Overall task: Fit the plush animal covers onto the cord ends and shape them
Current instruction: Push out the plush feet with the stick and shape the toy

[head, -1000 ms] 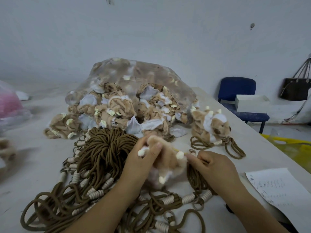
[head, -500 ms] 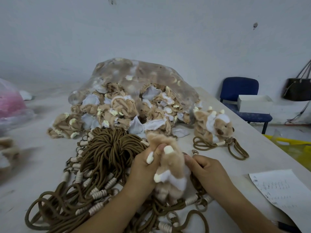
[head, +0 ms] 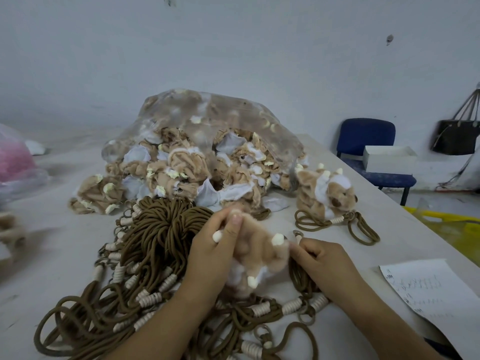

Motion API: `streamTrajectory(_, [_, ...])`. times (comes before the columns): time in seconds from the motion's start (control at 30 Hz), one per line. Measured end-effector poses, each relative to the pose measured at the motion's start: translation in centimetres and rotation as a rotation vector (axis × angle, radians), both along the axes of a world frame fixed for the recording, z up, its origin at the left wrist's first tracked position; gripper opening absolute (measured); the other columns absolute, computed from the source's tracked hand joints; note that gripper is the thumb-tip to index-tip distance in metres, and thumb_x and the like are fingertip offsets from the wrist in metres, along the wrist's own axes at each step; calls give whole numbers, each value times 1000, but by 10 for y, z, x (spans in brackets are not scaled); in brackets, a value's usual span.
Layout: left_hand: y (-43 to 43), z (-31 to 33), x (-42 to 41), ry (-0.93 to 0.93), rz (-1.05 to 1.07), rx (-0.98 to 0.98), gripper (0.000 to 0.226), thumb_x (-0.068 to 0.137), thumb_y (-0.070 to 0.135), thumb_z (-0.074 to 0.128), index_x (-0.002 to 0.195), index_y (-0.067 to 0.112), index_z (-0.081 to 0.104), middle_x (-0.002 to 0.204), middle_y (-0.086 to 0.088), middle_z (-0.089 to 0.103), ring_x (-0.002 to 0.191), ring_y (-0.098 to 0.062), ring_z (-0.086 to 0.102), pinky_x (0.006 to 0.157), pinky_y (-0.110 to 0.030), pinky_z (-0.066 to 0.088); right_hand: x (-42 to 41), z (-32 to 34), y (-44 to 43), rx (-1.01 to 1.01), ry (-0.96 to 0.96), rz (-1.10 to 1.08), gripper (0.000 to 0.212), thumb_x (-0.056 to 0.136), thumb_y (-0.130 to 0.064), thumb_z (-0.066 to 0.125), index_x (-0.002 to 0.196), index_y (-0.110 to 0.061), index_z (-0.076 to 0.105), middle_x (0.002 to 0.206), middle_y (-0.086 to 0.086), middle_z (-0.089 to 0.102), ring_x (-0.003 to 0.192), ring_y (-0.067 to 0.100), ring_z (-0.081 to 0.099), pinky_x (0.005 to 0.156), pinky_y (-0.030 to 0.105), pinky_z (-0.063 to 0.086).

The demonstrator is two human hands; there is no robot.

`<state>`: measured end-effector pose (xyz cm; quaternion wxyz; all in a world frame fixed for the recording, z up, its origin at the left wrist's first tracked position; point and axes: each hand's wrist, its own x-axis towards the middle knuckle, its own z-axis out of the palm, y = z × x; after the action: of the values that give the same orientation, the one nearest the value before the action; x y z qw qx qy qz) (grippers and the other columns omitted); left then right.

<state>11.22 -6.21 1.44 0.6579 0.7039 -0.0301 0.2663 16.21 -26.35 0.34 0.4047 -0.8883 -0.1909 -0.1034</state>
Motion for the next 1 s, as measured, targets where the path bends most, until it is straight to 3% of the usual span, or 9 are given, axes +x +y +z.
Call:
streamTrajectory(0.2, [-1, -1, 2, -15, 94, -47, 25, 83, 49, 52, 94, 32, 68, 91, 17, 71, 85, 1, 66, 70, -12, 50, -2, -2, 3, 30, 29, 9, 61, 67, -78, 43, 53, -20, 33, 46, -6, 33, 45, 5, 33, 47, 21, 29])
streamTrajectory(0.4, [2, 0, 3, -36, 113, -53, 20, 89, 46, 54, 96, 33, 68, 96, 21, 70, 90, 4, 65, 71, -8, 48, -3, 1, 4, 112, 118, 27, 65, 67, -75, 50, 53, -15, 30, 47, -6, 32, 46, 6, 34, 47, 19, 31])
streamTrajectory(0.53, [-4, -2, 2, 9, 38, 27, 16, 95, 41, 54, 87, 34, 66, 82, 7, 70, 73, 0, 64, 62, -15, 50, -6, 4, 8, 157, 157, 44, 62, 64, -76, 48, 51, -18, 31, 45, -9, 34, 43, 3, 34, 44, 12, 30])
streamTrajectory(0.63, [-8, -2, 2, 40, -28, 22, 30, 84, 50, 48, 86, 26, 67, 80, 2, 70, 71, -5, 64, 62, -19, 50, -6, 5, 10, 159, 167, 54, 64, 62, -79, 46, 52, -17, 33, 45, -8, 36, 43, 3, 36, 44, 12, 30])
streamTrajectory(0.77, [-5, -5, 3, 106, -43, 140, 40, 76, 62, 41, 83, 29, 63, 71, 14, 68, 67, 5, 60, 61, -13, 44, -6, 6, 10, 75, 75, 26, 64, 63, -79, 41, 53, -16, 35, 46, -6, 37, 45, 4, 35, 47, 18, 32])
streamTrajectory(0.87, [-4, -10, 4, 144, -17, 208, 52, 74, 70, 35, 86, 28, 63, 79, 8, 68, 75, 0, 62, 70, -23, 50, -7, 10, 6, -81, -42, -45, 59, 66, -80, 30, 49, -24, 35, 49, -10, 45, 50, 7, 41, 48, 25, 28])
streamTrajectory(0.93, [-3, -12, 5, 133, 13, 166, 57, 76, 73, 37, 88, 25, 65, 82, 4, 69, 80, -7, 65, 76, -32, 53, -6, 12, 4, -139, -110, -76, 62, 67, -81, 24, 50, -22, 32, 54, -12, 48, 54, 7, 44, 48, 26, 25])
streamTrajectory(1.0, [-3, -12, 5, 87, 31, 102, 51, 82, 73, 40, 88, 30, 66, 80, 7, 69, 77, -5, 65, 72, -25, 52, -5, 12, 1, -155, -144, -89, 64, 67, -83, 24, 52, -21, 31, 52, -7, 43, 53, 8, 42, 47, 25, 24])
